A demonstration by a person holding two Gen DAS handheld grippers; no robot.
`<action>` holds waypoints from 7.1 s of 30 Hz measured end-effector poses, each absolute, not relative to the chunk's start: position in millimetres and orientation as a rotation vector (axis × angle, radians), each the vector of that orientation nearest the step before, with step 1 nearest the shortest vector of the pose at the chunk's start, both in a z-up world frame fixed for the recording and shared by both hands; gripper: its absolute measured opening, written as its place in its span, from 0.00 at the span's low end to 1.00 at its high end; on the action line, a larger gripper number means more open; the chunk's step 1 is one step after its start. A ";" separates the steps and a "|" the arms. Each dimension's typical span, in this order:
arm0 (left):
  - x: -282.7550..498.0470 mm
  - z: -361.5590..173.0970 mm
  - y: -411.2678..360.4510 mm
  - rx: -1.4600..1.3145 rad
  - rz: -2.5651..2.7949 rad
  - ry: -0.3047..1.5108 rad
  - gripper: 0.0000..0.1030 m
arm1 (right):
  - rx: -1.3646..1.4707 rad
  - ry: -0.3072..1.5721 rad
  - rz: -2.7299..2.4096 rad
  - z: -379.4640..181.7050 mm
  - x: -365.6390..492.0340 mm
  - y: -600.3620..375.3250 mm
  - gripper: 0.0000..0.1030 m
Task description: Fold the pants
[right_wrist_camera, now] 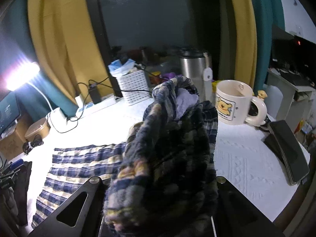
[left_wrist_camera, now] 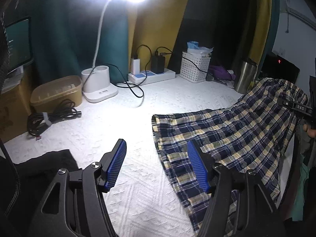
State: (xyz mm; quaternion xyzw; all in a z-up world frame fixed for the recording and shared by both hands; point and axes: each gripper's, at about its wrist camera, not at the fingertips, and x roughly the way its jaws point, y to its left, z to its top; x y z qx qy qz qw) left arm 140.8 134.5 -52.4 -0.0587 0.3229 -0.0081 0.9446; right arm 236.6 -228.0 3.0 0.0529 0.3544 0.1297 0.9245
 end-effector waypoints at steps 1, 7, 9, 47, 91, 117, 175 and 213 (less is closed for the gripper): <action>138.1 -51.3 136.6 -0.119 -0.014 0.653 0.62 | 0.104 0.726 0.271 4.3 235.6 -224.5 0.09; 126.6 -51.0 148.2 -0.136 -0.004 0.638 0.62 | 0.059 0.729 0.314 9.6 231.6 -195.6 0.09; 122.8 -52.0 152.7 -0.139 0.002 0.639 0.62 | 0.049 0.731 0.324 10.1 230.9 -188.0 0.09; 94.2 -65.8 203.8 -0.220 0.041 0.626 0.62 | -0.132 0.864 0.609 -32.1 211.2 -19.9 0.09; 98.9 -64.1 182.7 -0.183 0.060 0.668 0.62 | -0.306 0.798 0.808 -15.5 152.3 16.9 0.82; 163.9 -55.9 58.3 0.028 -0.128 0.734 0.62 | -0.061 0.814 0.545 -36.7 196.5 -151.7 0.82; 228.6 -66.5 126.1 -0.113 -0.136 0.744 0.48 | -0.161 0.855 0.505 -50.7 327.4 -115.2 0.33; 186.4 -65.2 111.4 -0.077 -0.111 0.736 0.66 | -0.170 0.890 0.467 -44.7 250.0 -136.9 0.68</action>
